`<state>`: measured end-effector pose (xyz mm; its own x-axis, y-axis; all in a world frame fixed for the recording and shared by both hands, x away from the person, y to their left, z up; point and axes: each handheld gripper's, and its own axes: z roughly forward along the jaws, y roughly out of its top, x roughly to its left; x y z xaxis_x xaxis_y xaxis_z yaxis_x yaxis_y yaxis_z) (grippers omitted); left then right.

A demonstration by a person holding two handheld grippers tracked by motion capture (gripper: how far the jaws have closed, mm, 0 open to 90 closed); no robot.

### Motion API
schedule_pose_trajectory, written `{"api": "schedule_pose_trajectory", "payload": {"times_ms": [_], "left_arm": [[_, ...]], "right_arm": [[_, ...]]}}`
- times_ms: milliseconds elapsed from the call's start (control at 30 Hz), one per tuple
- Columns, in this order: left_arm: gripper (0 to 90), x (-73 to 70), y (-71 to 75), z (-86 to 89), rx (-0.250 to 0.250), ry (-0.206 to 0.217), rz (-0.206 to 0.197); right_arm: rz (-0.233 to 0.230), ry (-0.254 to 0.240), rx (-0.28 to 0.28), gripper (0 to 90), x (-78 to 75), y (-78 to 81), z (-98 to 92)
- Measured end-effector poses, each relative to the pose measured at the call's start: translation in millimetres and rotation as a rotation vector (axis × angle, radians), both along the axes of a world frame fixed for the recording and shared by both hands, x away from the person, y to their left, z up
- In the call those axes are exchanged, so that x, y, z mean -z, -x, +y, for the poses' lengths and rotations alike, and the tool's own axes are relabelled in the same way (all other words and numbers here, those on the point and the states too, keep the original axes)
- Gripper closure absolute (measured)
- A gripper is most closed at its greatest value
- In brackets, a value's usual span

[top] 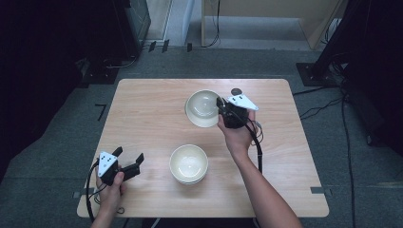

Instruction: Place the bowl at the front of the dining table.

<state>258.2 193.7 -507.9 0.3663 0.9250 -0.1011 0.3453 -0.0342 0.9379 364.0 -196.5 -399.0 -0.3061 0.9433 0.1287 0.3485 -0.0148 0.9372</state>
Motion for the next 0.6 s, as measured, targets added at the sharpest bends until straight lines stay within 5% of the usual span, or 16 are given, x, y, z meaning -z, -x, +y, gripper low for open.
{"api": "schedule_pose_trajectory", "payload": {"times_ms": [600], "left_arm": [[8.9,0.0,-0.2,0.3,0.006,0.007,0.002]], "right_arm": [[0.106,-0.051,0.027,84.8,14.3,-42.1,6.4]]}}
